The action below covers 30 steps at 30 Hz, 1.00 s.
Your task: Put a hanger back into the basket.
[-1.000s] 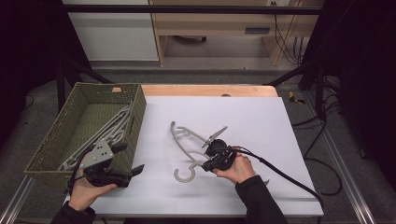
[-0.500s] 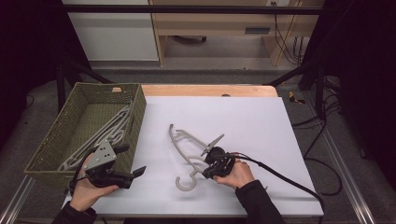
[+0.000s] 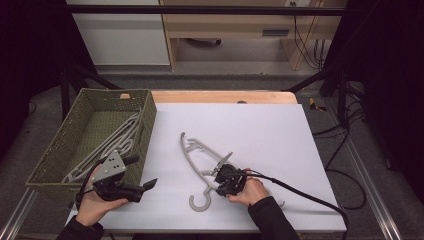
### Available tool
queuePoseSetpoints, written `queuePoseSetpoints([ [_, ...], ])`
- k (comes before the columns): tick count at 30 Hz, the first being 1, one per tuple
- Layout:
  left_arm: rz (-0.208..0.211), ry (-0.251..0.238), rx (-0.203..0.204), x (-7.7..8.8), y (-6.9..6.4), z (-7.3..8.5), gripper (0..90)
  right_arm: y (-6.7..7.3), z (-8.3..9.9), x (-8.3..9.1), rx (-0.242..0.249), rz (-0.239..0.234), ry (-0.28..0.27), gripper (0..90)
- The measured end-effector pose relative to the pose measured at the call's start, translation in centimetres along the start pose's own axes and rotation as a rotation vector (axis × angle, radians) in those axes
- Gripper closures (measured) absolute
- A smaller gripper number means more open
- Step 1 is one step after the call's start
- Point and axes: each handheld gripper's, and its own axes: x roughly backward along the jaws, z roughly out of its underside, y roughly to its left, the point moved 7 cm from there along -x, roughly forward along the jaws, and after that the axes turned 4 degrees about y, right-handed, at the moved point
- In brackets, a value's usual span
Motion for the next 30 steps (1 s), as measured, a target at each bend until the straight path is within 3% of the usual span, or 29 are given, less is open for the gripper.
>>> queuePoseSetpoints([
  [9, 0.003, 0.005, -0.001, -0.2, -0.1, 0.1, 8.5, -0.1, -0.8, -0.4, 0.018, 0.016, -0.029, 71.6],
  [14, 0.003, 0.01, -0.003, -0.3, -0.1, 0.1, 8.6, 0.0, -1.1, -0.5, 0.045, 0.041, -0.007, 78.3],
  [16, 0.003, 0.01, -0.005, -0.3, -0.1, 0.1, 8.6, 0.2, -1.2, -0.5, 0.031, 0.033, -0.001, 80.3],
  [21, 0.0, 0.01, -0.003, -0.2, 0.0, 0.1, 8.7, -0.1, -1.2, -0.4, 0.053, 0.026, 0.005, 81.0],
  [26, -0.002, 0.008, -0.005, -0.1, 0.0, 0.1, 8.8, 0.2, -1.5, 0.3, 0.051, -0.023, -0.042, 81.3],
  [30, -0.011, 0.01, -0.014, 0.0, 0.0, 0.1, 8.8, 0.4, -1.8, 1.8, 0.049, -0.042, -0.096, 81.4],
])
